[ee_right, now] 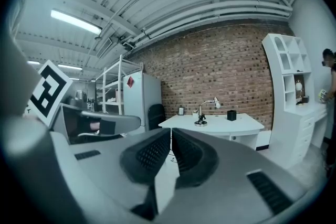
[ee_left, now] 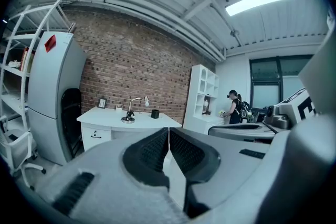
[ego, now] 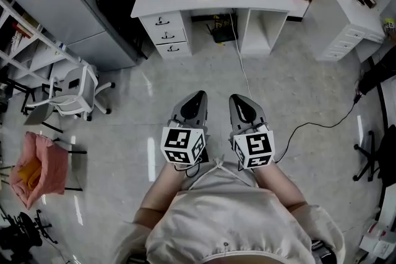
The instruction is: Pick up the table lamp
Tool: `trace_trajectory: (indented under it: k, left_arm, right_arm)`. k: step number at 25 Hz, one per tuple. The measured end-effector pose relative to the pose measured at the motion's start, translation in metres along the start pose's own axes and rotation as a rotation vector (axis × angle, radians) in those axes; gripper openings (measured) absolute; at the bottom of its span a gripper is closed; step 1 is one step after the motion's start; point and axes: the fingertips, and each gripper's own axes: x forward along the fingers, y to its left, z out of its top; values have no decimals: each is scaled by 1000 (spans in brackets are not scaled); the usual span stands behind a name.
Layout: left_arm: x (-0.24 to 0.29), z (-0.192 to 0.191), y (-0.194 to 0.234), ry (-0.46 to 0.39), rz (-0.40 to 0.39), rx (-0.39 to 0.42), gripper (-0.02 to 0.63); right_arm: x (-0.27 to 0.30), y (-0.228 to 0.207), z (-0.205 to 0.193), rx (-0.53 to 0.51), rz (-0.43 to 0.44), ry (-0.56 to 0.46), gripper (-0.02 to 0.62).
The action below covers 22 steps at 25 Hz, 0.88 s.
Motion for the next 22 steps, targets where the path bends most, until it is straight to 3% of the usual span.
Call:
trace_trajectory:
  k: [12, 22]
  left_arm:
    - [88, 28, 84, 10, -92, -18, 21]
    - [155, 61, 208, 8, -103, -36, 21]
  right_arm:
    - [116, -25, 7, 58, -91, 73, 31]
    - [258, -14, 25, 101, -102, 112, 31]
